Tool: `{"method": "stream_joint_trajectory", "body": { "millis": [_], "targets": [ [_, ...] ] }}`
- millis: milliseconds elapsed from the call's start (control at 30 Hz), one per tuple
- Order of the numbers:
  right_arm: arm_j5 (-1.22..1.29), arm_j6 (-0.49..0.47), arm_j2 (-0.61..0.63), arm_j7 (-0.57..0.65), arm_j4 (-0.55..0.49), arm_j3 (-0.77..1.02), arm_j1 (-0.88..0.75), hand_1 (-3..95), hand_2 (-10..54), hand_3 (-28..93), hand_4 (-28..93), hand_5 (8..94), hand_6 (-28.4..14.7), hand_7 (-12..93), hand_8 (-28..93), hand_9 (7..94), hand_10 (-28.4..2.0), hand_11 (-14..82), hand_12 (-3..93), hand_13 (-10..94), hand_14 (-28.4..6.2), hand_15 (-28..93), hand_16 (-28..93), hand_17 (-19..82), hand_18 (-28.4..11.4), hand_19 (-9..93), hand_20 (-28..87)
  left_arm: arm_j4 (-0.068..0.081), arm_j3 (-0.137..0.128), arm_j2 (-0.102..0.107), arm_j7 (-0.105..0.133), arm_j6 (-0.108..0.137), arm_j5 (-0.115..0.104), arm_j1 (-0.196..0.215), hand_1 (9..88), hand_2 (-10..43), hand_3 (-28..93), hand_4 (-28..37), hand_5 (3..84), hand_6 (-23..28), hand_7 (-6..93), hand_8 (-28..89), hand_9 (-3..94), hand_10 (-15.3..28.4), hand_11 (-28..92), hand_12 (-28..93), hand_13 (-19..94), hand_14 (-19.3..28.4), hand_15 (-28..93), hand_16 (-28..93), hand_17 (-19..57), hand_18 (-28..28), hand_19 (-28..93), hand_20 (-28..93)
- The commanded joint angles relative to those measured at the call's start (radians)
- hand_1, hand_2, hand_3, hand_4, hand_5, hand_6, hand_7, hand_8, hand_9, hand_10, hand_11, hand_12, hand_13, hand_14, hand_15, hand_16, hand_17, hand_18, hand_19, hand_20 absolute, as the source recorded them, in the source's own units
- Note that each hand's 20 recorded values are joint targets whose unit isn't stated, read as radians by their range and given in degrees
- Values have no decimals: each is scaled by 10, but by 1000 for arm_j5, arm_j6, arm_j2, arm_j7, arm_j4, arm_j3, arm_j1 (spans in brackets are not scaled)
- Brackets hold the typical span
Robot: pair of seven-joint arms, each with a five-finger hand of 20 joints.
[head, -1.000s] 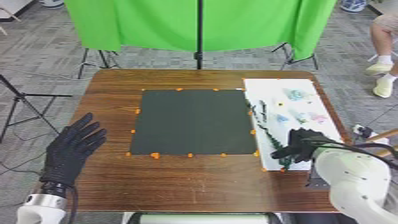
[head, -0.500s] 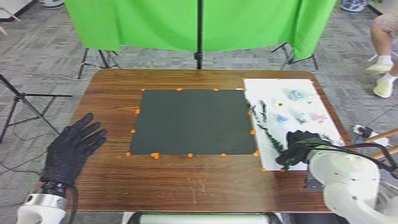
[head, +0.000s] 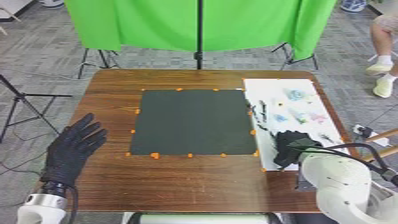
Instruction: Arrange flowers
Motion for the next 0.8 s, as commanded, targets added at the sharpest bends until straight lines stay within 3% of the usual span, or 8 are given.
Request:
{"method": "stream_joint_trajectory", "body": {
  "millis": [33,200,633,733,800],
  "targets": [
    [-20,126,5,-93,47,-29,-127,488,-95,775,-280,770,-13,487,146,904,-88,573,416,832,-82,783,402,512,-200,932,607,4,3,-11,-8,5,-1,8,231,-12,682,-274,312,36,195,-88,279,121,241,176,236,142,388,10,-83,210,503,101],
    [-46,217,13,-107,30,17,-145,450,-95,829,-228,745,-31,574,164,888,-84,650,426,830,-83,829,402,515,-206,932,644,3,-2,-10,-7,9,-1,8,231,-11,681,-276,312,37,195,-88,280,121,242,176,236,142,388,10,-83,211,503,101],
    [-73,451,28,-105,-24,127,-142,430,-95,847,-178,769,-27,582,185,915,-66,663,417,868,-71,835,389,564,-205,932,672,-2,-7,-10,5,3,1,20,232,-10,679,-275,312,36,197,-89,279,121,242,175,236,142,387,10,-83,210,503,101],
    [-79,465,29,-98,-26,126,-121,428,-95,848,-173,771,-27,580,192,917,-65,663,418,870,-69,834,391,568,-205,932,675,-1,-7,-12,2,3,1,17,231,-10,680,-274,311,36,197,-89,279,121,242,175,236,141,387,10,-83,211,503,101],
    [-69,406,23,-77,-32,132,-109,427,-95,849,-170,771,-26,581,195,917,-65,664,418,871,-69,834,393,568,-204,932,676,-1,-7,-12,2,2,2,19,231,-11,681,-273,312,37,196,-89,279,122,242,175,237,141,387,10,-83,211,503,101]
  ]
}}
